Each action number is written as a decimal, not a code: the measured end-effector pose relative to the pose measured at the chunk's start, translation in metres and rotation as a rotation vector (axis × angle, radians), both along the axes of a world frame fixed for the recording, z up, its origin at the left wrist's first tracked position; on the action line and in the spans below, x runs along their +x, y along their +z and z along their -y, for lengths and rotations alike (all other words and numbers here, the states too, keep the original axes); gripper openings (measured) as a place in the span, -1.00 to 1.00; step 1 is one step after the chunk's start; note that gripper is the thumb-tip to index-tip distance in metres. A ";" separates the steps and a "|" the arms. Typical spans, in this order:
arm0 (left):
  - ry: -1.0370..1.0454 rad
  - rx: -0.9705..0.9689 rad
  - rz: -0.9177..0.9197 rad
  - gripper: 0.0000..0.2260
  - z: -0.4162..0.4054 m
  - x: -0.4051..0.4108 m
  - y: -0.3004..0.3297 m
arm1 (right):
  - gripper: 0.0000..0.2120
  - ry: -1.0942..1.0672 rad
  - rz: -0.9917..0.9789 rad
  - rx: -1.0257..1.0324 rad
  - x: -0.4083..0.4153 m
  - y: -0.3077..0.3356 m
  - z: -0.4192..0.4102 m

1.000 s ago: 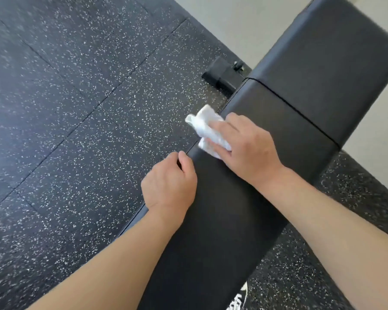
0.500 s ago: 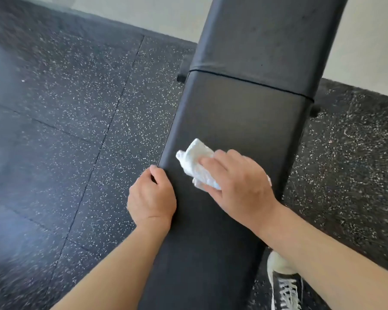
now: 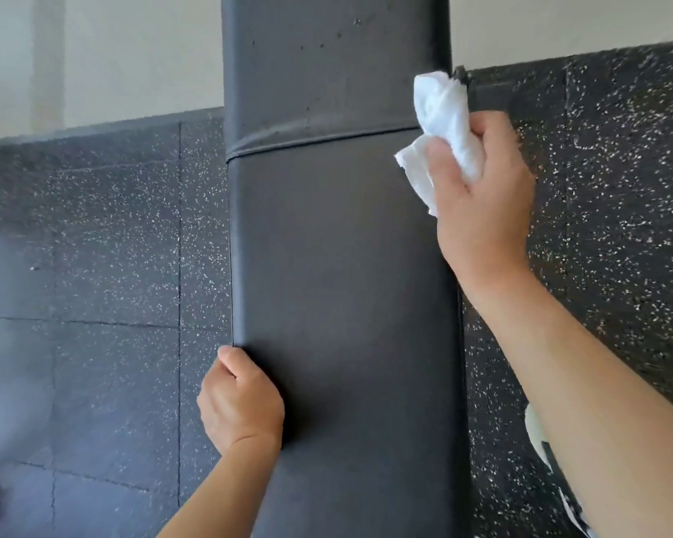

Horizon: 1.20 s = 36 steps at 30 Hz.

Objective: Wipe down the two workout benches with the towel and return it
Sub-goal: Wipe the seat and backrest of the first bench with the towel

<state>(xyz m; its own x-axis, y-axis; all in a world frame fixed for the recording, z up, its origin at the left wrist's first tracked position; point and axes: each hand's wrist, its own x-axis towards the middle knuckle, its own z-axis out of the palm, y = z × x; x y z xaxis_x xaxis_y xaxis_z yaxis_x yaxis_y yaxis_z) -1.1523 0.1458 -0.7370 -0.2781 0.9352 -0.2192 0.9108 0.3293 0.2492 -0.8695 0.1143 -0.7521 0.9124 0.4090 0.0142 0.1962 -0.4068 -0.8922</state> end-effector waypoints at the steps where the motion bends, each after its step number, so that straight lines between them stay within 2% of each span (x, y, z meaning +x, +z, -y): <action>1: 0.002 -0.007 0.000 -0.48 0.000 0.000 0.000 | -0.78 -0.025 -0.086 0.044 -0.007 0.002 0.007; 3: 0.009 -0.012 0.001 -0.45 0.001 0.001 0.001 | -0.82 -0.037 -0.190 0.065 -0.029 0.003 0.033; 8: 0.024 -0.013 -0.001 -0.38 0.003 0.006 0.004 | -0.89 -0.015 -0.240 0.019 -0.086 0.004 0.097; 13: 0.020 -0.006 0.019 -0.30 0.002 0.005 0.003 | -0.87 -0.017 -0.234 0.037 -0.069 -0.001 0.079; 20: 0.010 0.026 0.030 -0.41 0.002 0.005 0.003 | -0.80 -0.084 -0.261 0.117 0.017 -0.008 -0.010; 23: 0.000 0.019 0.025 -0.42 0.002 0.004 0.003 | -0.82 -0.038 -0.277 0.112 0.003 -0.004 0.009; 27: -0.004 0.026 0.022 -0.45 0.001 0.004 0.003 | -0.83 0.024 -0.364 0.047 -0.066 0.002 0.084; 30: -0.007 0.018 0.018 -0.50 0.000 0.004 0.002 | -0.86 0.049 -0.359 -0.003 -0.100 0.008 0.120; 36: -0.005 0.042 0.039 -0.51 -0.001 0.001 -0.002 | -0.81 -0.002 -0.395 0.060 -0.073 0.002 0.086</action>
<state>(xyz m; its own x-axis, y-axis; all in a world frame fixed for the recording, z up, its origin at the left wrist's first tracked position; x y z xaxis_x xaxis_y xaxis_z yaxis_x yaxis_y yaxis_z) -1.1511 0.1466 -0.7393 -0.2658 0.9451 -0.1899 0.9017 0.3134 0.2980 -0.9425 0.0279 -0.7498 0.8533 0.4160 -0.3143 -0.1679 -0.3514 -0.9210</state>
